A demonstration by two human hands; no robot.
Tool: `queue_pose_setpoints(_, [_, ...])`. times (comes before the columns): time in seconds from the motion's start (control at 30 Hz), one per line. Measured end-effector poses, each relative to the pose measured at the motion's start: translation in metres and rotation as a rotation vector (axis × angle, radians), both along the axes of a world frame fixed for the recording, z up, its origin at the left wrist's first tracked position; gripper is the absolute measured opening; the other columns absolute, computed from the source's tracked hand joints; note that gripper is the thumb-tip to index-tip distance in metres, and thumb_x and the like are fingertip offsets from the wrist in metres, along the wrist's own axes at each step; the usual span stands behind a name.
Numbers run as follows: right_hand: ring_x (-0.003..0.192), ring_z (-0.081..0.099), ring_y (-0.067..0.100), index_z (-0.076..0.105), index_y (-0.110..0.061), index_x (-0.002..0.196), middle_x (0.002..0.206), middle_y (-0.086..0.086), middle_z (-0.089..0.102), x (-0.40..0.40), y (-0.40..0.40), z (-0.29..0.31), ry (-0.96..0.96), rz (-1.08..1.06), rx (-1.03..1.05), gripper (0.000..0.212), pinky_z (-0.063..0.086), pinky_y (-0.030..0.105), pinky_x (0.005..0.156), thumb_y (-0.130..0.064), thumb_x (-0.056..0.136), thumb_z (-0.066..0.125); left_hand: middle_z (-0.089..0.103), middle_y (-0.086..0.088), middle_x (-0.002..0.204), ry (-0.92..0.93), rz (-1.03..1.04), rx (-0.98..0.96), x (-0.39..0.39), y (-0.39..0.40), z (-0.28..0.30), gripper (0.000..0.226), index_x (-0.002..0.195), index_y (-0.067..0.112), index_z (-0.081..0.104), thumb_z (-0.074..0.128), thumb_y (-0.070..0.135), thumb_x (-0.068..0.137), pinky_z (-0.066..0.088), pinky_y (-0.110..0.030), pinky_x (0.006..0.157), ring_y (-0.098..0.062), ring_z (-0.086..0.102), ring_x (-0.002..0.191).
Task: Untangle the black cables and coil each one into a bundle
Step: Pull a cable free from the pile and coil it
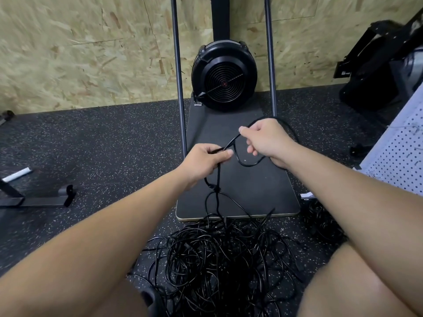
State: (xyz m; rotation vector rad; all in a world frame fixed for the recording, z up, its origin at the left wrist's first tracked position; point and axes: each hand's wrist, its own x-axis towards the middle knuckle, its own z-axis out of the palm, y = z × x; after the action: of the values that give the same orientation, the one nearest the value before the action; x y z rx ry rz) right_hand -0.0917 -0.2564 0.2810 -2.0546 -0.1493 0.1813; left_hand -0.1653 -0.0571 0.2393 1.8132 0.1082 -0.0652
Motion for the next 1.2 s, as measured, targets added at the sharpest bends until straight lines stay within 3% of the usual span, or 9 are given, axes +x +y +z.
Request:
queue_pose_setpoints(0.17, [0.082,0.082,0.03,0.078,-0.004,0.104,0.104,0.014,0.083,-0.018,0.002,-0.001,0.181,0.356,-0.1,0.015,0.057,0.037,0.067,-0.015,0.101,0.069,0.048,-0.011,0.083,-0.031,0.074,-0.091,0.011,0.004,0.01,0.03,0.091,0.01,0.073,0.081,0.037,0.099,0.028,-0.025,0.053,-0.014,0.035,0.062])
queue_pose_setpoints(0.27, [0.095,0.083,0.032,0.066,-0.003,0.131,0.126,0.024,0.073,-0.03,0.009,-0.011,0.32,0.563,-0.087,0.03,0.065,0.042,0.081,-0.011,0.104,0.074,0.054,-0.012,0.082,-0.067,0.148,-0.162,0.019,0.009,0.015,0.029,0.091,0.01,0.073,0.08,0.036,0.1,0.032,-0.023,0.053,-0.011,0.04,0.059])
queue_pose_setpoints(0.37, [0.101,0.083,0.032,0.067,-0.003,0.13,0.128,0.022,0.074,-0.038,0.019,-0.017,0.327,0.655,-0.029,0.027,0.066,0.044,0.094,-0.015,0.107,0.072,0.055,-0.005,0.075,-0.071,0.201,-0.227,0.027,0.017,0.019,0.028,0.087,0.013,0.073,0.077,0.036,0.103,0.031,-0.019,0.049,-0.01,0.04,0.057])
queue_pose_setpoints(0.6, [0.079,0.082,0.027,0.067,-0.004,0.111,0.095,0.013,0.081,-0.013,0.03,0.001,-0.011,0.352,-0.022,0.011,0.065,0.055,0.087,-0.011,0.109,0.058,0.069,0.0,0.087,-0.061,0.267,-0.27,0.04,0.046,0.027,0.044,0.106,0.01,0.078,0.06,0.05,0.11,0.033,-0.02,0.053,-0.011,0.05,0.062])
queue_pose_setpoints(0.77, [0.064,0.074,0.01,0.076,-0.019,0.11,0.092,-0.001,0.078,0.019,0.012,0.009,-0.333,0.027,0.048,0.019,0.053,0.023,0.063,-0.012,0.107,0.058,0.062,0.002,0.077,-0.01,0.284,-0.129,0.041,0.072,0.019,0.047,0.111,0.002,0.079,0.053,0.041,0.114,0.025,-0.024,0.048,-0.011,0.042,0.056])
queue_pose_setpoints(0.83, [0.065,0.074,0.005,0.078,-0.02,0.114,0.095,-0.003,0.077,0.028,0.009,0.0,-0.355,0.011,-0.009,0.021,0.049,0.015,0.061,-0.013,0.107,0.06,0.057,0.002,0.074,0.012,0.282,-0.044,0.04,0.079,0.018,0.047,0.108,0.001,0.081,0.055,0.04,0.113,0.023,-0.026,0.05,-0.012,0.039,0.055])
queue_pose_setpoints(1.0, [0.092,0.078,0.01,0.072,-0.022,0.14,0.126,0.002,0.074,0.043,0.001,-0.025,-0.217,-0.011,-0.124,0.035,0.062,0.038,0.094,-0.014,0.108,0.064,0.049,0.006,0.066,0.076,0.228,0.081,0.036,0.084,0.016,0.046,0.103,0.002,0.082,0.056,0.038,0.114,0.025,-0.024,0.047,-0.01,0.035,0.049])
queue_pose_setpoints(1.13, [0.07,0.07,0.014,0.071,-0.032,0.141,0.125,0.003,0.074,0.035,-0.003,-0.028,-0.145,0.063,-0.263,0.038,0.055,0.028,0.062,-0.02,0.105,0.071,0.047,0.002,0.071,0.107,0.145,0.087,0.032,0.074,0.017,0.046,0.104,0.0,0.082,0.057,0.039,0.113,0.022,-0.023,0.045,-0.011,0.03,0.051])
queue_pose_setpoints(1.2, [0.058,0.063,0.005,0.07,-0.036,0.141,0.125,-0.003,0.076,0.025,0.001,-0.022,-0.159,0.195,-0.218,0.04,0.056,0.024,0.06,-0.019,0.105,0.069,0.047,0.003,0.07,0.124,0.075,0.083,0.029,0.067,0.019,0.048,0.103,0.0,0.082,0.057,0.04,0.113,0.019,-0.025,0.047,-0.012,0.028,0.052])
